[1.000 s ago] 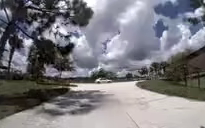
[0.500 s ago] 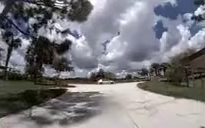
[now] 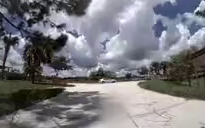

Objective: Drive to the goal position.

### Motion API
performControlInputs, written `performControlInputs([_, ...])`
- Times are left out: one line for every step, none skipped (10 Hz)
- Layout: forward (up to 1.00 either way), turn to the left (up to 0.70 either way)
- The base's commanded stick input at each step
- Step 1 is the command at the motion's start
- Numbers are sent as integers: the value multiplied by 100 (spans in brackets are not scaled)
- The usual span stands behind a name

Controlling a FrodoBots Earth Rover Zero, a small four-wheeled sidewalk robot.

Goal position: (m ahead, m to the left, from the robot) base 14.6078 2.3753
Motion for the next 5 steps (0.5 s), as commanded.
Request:
performControlInputs([70, 17])
performControlInputs([70, 2])
performControlInputs([70, 0])
performControlInputs([70, 0])
performControlInputs([70, 0])
